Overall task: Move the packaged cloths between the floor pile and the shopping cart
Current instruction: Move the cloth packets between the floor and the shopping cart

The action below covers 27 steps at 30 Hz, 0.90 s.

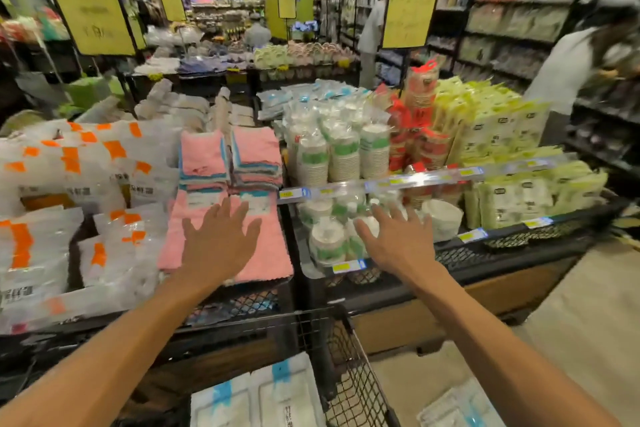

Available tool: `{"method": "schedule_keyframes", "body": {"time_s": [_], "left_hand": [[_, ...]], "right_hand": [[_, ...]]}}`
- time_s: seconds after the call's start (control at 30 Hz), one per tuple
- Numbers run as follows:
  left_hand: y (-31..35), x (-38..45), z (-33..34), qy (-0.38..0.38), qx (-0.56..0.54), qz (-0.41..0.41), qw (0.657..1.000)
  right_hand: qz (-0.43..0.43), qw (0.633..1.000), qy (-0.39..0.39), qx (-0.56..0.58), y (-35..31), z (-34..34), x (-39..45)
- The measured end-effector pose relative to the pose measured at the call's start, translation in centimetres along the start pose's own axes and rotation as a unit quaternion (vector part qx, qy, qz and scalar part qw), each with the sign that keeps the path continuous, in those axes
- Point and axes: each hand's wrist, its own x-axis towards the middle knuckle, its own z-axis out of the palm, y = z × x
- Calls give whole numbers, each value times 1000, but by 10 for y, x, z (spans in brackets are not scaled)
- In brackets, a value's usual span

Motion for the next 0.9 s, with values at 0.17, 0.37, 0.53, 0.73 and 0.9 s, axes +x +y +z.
{"method": "schedule_keyframes", "body": {"time_s": [0.17, 0.37, 0.53, 0.73, 0.9], "left_hand": [[35, 9, -21, 22, 4, 93, 995], [84, 5, -33, 19, -15, 217, 976], [133, -26, -30, 1, -46, 289, 956], [198, -77, -25, -38, -64, 399, 914], [261, -121, -28, -45, -74, 472, 878]], "right_hand": [[62, 998, 26, -18, 22, -41, -36], [184, 981, 67, -8, 58, -66, -112], [312, 947, 68, -9, 88, -72, -190], [412, 904, 114, 2, 123, -83, -288], [480, 868, 125, -1, 160, -94, -358]]}}
